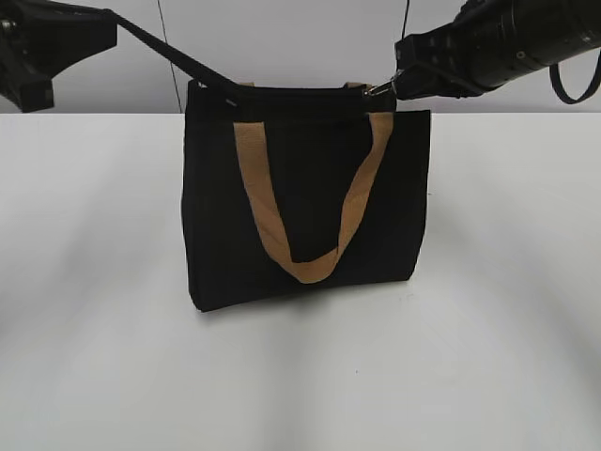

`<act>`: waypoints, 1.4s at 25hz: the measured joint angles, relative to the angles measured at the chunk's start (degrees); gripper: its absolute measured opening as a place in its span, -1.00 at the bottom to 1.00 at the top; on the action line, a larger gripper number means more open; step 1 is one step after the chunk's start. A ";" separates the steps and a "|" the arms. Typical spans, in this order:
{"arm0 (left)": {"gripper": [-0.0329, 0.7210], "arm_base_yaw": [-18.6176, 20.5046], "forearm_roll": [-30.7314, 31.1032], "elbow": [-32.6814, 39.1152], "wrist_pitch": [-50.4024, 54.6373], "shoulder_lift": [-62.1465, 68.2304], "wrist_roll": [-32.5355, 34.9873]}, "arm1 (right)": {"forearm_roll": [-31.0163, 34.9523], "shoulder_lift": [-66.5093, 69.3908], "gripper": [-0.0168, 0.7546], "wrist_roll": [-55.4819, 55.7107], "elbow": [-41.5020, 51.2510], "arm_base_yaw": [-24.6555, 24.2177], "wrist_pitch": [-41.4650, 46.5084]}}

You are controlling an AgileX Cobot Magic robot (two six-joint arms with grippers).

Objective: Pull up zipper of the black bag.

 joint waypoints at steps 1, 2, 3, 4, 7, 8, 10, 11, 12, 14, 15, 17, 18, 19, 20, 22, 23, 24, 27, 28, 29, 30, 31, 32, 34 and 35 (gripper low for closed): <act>-0.84 0.00 0.00 0.00 0.00 0.00 0.00 | -0.05 0.00 -0.96 0.27 0.00 0.00 0.00; -0.84 0.00 0.00 0.00 0.00 0.00 0.00 | -0.12 0.00 -0.96 0.56 0.00 0.00 0.06; -0.84 0.00 0.00 0.00 0.00 0.00 0.00 | -0.16 0.00 -0.96 0.82 0.00 0.00 0.06; -0.84 0.00 0.00 0.00 0.00 0.00 0.00 | -0.16 0.00 -0.96 1.05 0.00 0.06 0.11; -0.84 0.00 -0.06 0.00 0.00 -0.01 0.00 | 0.20 0.00 -0.96 1.28 0.00 0.57 0.05; -0.84 0.00 -0.18 0.00 0.00 -0.07 0.00 | 0.58 0.00 -0.94 1.28 0.00 0.84 -0.01; -0.84 0.00 -0.23 0.00 0.00 -0.31 0.00 | 1.22 -0.04 -0.87 1.28 0.00 1.36 -0.33; -0.84 0.00 -0.23 0.00 0.00 -0.38 0.00 | 1.25 -0.04 -0.80 1.32 0.00 1.70 -0.50; -0.84 0.06 -0.37 0.00 0.00 -0.38 0.00 | 1.25 -0.10 -0.71 1.32 0.00 1.84 -0.73; -0.84 0.17 -0.57 0.00 0.24 -0.38 0.00 | 1.25 -0.29 -0.44 1.40 0.00 2.15 -1.14; -0.84 0.17 -0.57 0.00 0.30 -0.38 0.00 | 1.25 -0.39 -0.28 1.45 0.00 2.29 -1.19; -0.84 0.17 -0.57 0.00 0.30 -0.38 0.00 | 1.25 -0.37 0.02 1.45 0.00 2.70 -1.31; -0.84 0.17 -0.58 0.00 0.30 -0.38 0.00 | 1.25 -0.37 0.17 1.45 0.00 2.94 -1.37; -0.84 0.17 -0.58 0.00 0.30 -0.38 0.00 | 1.25 -0.37 0.28 1.45 0.00 3.04 -1.37; -0.84 0.17 -0.58 0.00 0.30 -0.38 0.00 | 1.25 -0.37 0.39 1.45 0.00 3.10 -1.37; -0.84 0.17 -0.63 0.00 0.30 -0.38 0.00 | 1.25 -0.37 0.50 1.45 0.00 3.10 -1.42; -0.84 0.17 -0.62 0.00 0.30 -0.38 0.00 | 1.25 -0.37 0.52 1.45 0.00 3.10 -1.42; -0.83 0.17 -0.70 0.00 0.30 -0.38 0.00 | 1.25 -0.37 0.54 1.45 0.00 3.10 -1.42; -0.73 0.17 -1.32 0.00 0.30 -0.38 -0.06 | 1.26 -0.37 0.55 1.45 0.00 3.10 -1.42; -0.64 0.17 -2.03 0.00 0.30 -0.43 -0.35 | 1.26 -0.37 0.55 1.45 0.00 3.10 -1.42; -0.52 0.22 -2.70 0.00 0.30 -0.49 -0.83 | 1.26 -0.37 0.55 1.45 0.00 3.10 -1.42; -0.38 0.28 -3.41 0.00 0.30 -0.49 -1.21 | 1.26 -0.37 0.55 1.45 0.00 3.10 -1.42; -0.25 0.28 -3.85 0.00 0.46 -0.49 -1.66 | 1.26 -0.37 0.55 1.45 0.00 3.10 -1.42; -0.09 0.28 -4.23 0.00 0.90 -0.49 -1.86 | 1.26 -0.37 0.55 1.45 0.00 3.10 -1.42; 0.18 0.28 -4.87 0.00 3.07 -0.49 -1.93 | 1.31 -0.37 0.55 1.45 0.00 3.10 -1.49; 0.25 0.28 -5.30 0.00 4.42 -0.49 -1.93 | 1.31 -0.37 0.55 1.51 0.00 3.10 -1.49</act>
